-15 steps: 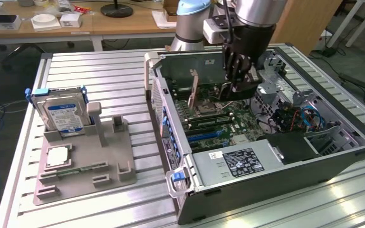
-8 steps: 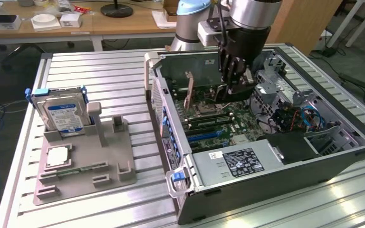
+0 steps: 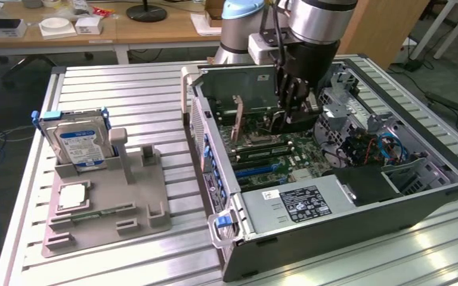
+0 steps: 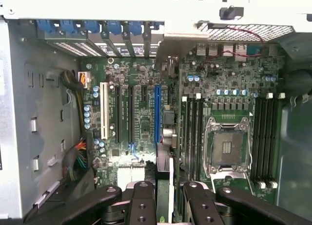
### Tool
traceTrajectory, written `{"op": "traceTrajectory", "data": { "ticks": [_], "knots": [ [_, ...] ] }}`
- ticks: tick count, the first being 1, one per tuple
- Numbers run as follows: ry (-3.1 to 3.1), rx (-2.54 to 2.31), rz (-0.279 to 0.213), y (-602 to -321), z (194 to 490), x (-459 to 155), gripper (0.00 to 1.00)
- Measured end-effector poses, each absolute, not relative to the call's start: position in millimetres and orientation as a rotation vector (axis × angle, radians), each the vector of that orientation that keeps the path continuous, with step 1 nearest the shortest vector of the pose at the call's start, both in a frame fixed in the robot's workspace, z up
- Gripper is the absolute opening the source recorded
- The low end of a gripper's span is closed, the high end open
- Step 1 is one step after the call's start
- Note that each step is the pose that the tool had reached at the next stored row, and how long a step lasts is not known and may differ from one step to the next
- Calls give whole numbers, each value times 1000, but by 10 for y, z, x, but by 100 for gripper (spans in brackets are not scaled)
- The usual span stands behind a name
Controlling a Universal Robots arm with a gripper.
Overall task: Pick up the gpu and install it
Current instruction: 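Insert the gpu into the slot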
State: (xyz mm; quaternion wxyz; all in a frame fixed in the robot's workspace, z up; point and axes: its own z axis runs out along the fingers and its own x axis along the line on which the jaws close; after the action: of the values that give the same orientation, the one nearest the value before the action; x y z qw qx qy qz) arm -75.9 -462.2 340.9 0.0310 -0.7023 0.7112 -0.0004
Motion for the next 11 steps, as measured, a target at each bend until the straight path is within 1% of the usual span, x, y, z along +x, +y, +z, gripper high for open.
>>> {"op": "traceTrajectory", "data": {
  "ticks": [9, 11],
  "knots": [
    [2191, -2164, -1, -4624, 3252, -833, 27],
    [2194, -2167, 5, -4624, 3222, -837, 27]
  ]
}}
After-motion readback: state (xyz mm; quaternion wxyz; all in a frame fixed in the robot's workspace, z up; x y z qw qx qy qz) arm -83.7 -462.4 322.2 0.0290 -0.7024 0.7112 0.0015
